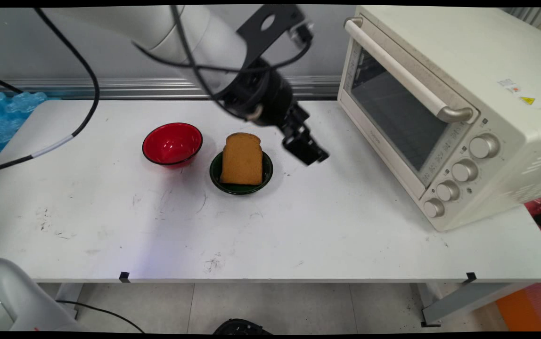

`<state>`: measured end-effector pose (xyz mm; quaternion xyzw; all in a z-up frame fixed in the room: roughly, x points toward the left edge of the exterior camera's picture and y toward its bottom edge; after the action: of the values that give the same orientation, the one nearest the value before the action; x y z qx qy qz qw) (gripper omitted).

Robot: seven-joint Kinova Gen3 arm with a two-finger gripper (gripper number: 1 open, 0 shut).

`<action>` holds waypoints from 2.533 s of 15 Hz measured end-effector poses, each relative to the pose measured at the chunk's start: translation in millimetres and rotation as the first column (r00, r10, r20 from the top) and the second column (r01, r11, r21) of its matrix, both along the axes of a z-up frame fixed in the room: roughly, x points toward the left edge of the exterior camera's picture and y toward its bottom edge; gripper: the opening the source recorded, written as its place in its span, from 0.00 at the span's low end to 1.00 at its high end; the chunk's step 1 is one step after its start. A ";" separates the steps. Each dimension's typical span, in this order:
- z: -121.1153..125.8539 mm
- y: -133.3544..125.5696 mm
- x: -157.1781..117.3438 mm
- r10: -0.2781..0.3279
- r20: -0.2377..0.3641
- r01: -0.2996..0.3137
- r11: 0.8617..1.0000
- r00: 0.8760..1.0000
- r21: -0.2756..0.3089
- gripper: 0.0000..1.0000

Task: Open the oven

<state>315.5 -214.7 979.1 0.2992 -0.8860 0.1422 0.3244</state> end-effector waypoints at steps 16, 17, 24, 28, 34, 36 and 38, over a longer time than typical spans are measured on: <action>46.7 -82.6 -54.3 0.079 -0.112 -0.092 0.989 0.991 -0.118 1.00; 48.8 -87.0 -58.1 0.080 -0.115 -0.094 0.988 0.990 -0.120 1.00; 60.4 -114.3 -82.3 0.086 -0.107 -0.099 0.988 0.991 -0.120 1.00; 65.3 -130.5 -92.8 0.105 -0.101 -0.116 0.988 0.989 -0.105 1.00; 65.1 -152.3 -102.7 0.121 -0.088 -0.128 0.989 0.989 -0.075 1.00; 62.7 -160.0 -105.4 0.117 -0.079 -0.122 0.990 0.990 -0.067 1.00; 60.6 -165.5 -107.7 0.112 -0.074 -0.117 0.991 0.991 -0.062 1.00</action>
<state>207.8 -380.2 1039.7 0.3434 -0.8502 0.1791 0.3565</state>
